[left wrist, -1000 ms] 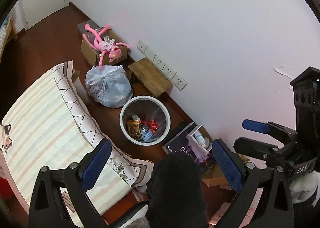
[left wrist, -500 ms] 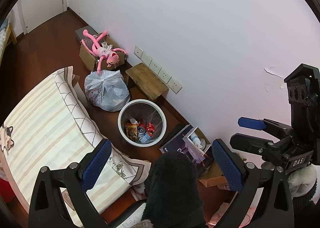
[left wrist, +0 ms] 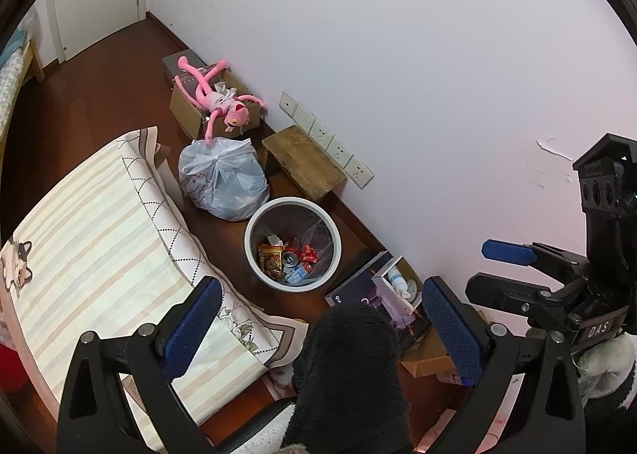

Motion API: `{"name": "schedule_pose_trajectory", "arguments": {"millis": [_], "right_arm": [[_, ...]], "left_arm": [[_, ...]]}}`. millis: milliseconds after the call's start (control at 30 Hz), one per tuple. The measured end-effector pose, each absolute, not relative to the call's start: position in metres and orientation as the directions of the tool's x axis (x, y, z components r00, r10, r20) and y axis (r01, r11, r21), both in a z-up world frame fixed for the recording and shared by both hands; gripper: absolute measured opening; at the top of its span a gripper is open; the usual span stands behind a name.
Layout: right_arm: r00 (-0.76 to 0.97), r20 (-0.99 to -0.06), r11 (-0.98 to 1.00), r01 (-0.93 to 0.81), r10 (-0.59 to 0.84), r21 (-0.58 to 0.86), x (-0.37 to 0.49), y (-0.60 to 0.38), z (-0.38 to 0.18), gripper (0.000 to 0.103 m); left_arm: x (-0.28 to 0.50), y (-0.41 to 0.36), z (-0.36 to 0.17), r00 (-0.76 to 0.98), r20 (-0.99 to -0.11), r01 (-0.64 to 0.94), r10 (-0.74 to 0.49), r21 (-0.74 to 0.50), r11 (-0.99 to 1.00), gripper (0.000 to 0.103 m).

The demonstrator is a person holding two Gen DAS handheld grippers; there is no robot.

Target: Collect trash

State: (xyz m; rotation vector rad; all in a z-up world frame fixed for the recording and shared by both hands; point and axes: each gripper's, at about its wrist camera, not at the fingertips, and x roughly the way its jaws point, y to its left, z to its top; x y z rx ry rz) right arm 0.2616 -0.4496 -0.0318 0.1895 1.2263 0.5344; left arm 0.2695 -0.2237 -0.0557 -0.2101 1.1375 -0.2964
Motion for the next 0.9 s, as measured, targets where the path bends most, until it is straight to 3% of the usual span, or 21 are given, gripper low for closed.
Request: {"name": "schedule_pose_trajectory", "arguments": {"millis": [900], "right_arm": [[0.212, -0.852, 0.864, -0.283, 0.479, 0.415, 0.264, -0.453, -0.044, 0.103]], "left_arm": [[0.271, -0.224, -0.063, 0.377, -0.869, 0.099, -0.320, -0.305, 0.947, 0.103]]}}
